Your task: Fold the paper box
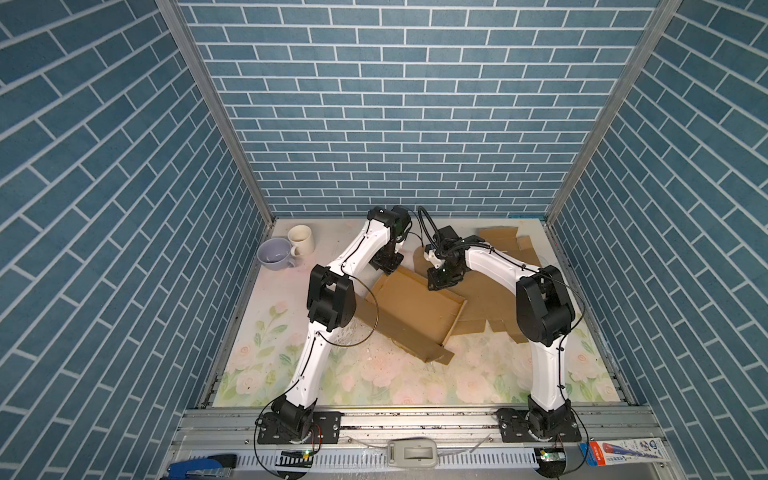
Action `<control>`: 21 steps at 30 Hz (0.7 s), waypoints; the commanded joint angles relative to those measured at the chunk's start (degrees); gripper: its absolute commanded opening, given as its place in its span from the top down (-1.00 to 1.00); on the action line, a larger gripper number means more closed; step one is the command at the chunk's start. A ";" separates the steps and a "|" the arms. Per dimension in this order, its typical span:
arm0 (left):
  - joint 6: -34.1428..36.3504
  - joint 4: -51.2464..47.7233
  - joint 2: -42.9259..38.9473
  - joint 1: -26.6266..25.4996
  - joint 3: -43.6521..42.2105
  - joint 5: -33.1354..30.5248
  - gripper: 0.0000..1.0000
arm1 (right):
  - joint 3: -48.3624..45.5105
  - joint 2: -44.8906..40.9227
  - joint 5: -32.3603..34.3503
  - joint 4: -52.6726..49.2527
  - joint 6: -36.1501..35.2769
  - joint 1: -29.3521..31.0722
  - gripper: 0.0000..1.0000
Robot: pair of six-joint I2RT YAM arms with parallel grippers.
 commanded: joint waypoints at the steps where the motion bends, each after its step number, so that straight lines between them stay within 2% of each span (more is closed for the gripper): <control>1: -0.40 1.48 -7.14 0.14 3.10 2.35 0.07 | -1.93 0.77 -0.25 0.82 3.93 -0.42 0.39; 11: -1.47 7.22 -21.50 1.61 3.45 1.06 0.00 | -11.07 -5.03 -7.15 10.76 20.84 -2.43 0.74; 16: -1.47 8.53 -25.24 1.79 2.37 -0.41 -0.01 | -17.87 -9.60 -5.83 16.47 32.08 -2.57 0.86; 21: -2.34 11.65 -28.78 1.91 0.09 -1.34 -0.02 | -29.08 -14.64 -2.31 29.01 48.82 -2.35 0.87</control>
